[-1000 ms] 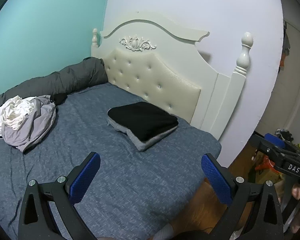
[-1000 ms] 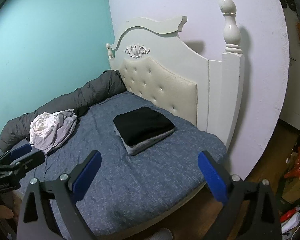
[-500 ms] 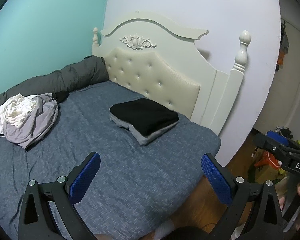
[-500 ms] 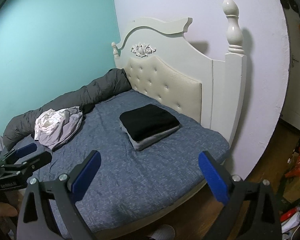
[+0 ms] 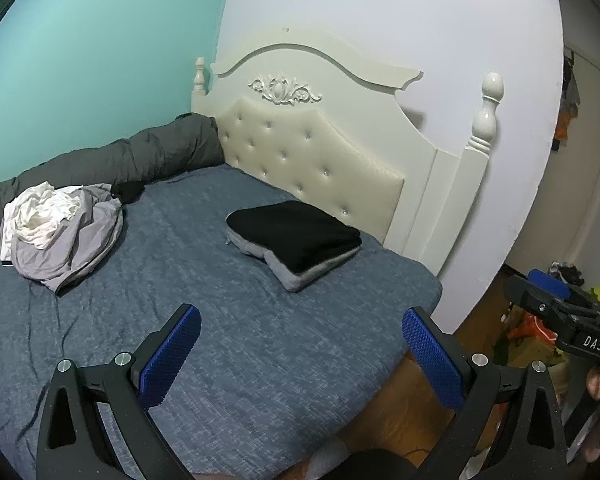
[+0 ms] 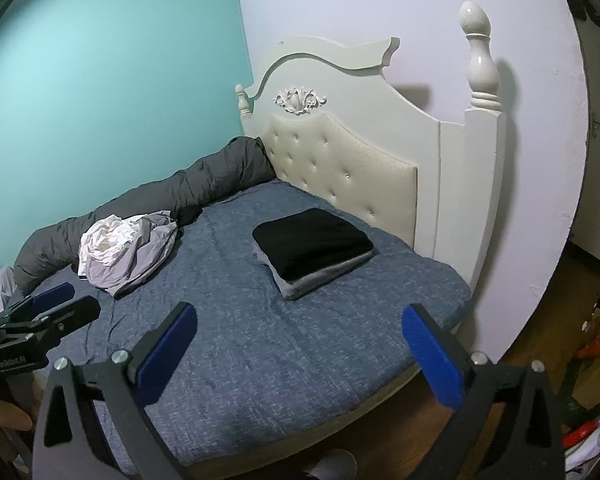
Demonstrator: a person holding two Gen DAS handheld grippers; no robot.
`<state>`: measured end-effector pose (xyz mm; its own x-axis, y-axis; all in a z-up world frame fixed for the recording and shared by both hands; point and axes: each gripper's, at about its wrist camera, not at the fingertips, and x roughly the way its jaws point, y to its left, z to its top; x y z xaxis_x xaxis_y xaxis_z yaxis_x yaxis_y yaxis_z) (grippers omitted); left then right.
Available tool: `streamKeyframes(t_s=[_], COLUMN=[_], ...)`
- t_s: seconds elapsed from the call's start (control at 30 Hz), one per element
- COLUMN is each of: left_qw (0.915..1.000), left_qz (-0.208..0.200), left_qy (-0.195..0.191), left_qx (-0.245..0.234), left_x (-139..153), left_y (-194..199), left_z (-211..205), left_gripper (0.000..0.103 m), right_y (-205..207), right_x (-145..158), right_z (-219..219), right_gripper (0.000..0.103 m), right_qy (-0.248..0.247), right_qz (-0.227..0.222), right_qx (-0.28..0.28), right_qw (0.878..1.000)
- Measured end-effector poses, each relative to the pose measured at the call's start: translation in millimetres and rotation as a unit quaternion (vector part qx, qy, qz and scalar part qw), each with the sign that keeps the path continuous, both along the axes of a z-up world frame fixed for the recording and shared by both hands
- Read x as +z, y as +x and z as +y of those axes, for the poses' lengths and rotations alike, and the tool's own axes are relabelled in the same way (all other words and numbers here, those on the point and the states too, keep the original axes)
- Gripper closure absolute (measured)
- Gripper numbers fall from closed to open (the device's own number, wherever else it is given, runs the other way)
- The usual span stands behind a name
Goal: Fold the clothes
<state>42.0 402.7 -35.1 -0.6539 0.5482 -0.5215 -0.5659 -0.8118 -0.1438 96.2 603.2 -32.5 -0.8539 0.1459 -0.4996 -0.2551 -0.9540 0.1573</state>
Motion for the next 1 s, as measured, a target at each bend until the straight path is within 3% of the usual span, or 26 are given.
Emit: streamKeyframes(t_s=[1.0], left_qw=[1.0], left_qz=[0.0], left_qy=[-0.002], left_qx=[0.004], left_x=[-0.4], left_y=[1.6], left_z=[3.8], left_gripper=[0.0], right_y=[-0.8], right_x=[-2.7], right_z=[-1.6], right_gripper=[0.0], right_qy=[0.001], right_qz=[-0.006], right_qx=[0.003], right_qw=[1.0])
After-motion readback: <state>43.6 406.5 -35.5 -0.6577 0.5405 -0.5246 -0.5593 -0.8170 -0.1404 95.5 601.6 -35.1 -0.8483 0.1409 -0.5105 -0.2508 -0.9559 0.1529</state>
